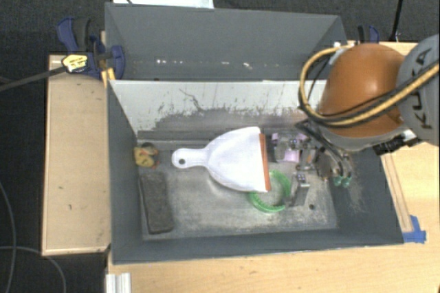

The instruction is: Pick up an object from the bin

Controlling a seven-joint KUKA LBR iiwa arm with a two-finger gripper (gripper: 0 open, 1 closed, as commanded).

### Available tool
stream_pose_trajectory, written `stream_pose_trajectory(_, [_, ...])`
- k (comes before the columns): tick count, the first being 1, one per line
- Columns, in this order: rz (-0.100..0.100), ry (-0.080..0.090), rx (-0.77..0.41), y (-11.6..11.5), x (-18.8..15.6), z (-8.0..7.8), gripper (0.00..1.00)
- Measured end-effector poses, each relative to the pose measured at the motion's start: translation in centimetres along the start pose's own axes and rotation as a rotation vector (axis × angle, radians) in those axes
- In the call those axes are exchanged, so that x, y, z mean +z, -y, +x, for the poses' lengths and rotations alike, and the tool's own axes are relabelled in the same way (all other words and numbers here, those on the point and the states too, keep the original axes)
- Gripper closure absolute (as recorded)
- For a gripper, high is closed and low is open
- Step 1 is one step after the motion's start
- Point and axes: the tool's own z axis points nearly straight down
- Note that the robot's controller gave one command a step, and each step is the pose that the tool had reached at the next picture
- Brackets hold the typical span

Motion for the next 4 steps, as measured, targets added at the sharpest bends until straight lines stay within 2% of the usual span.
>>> stream_pose_trajectory(1, [0.0, 0.008, 0.0, 0.0, -0.4, -0.2, 0.0])
stream_pose_trajectory(2, [0.001, 0.009, 0.007, -0.1, -0.3, -0.1, 0.0])
stream_pose_trajectory(3, [-0.002, 0.012, 0.022, 0.2, 5.1, 2.1, 0.0])
stream_pose_trajectory(4, [0.001, 0.005, 0.121, -1.4, 6.9, 0.4, 0.0])
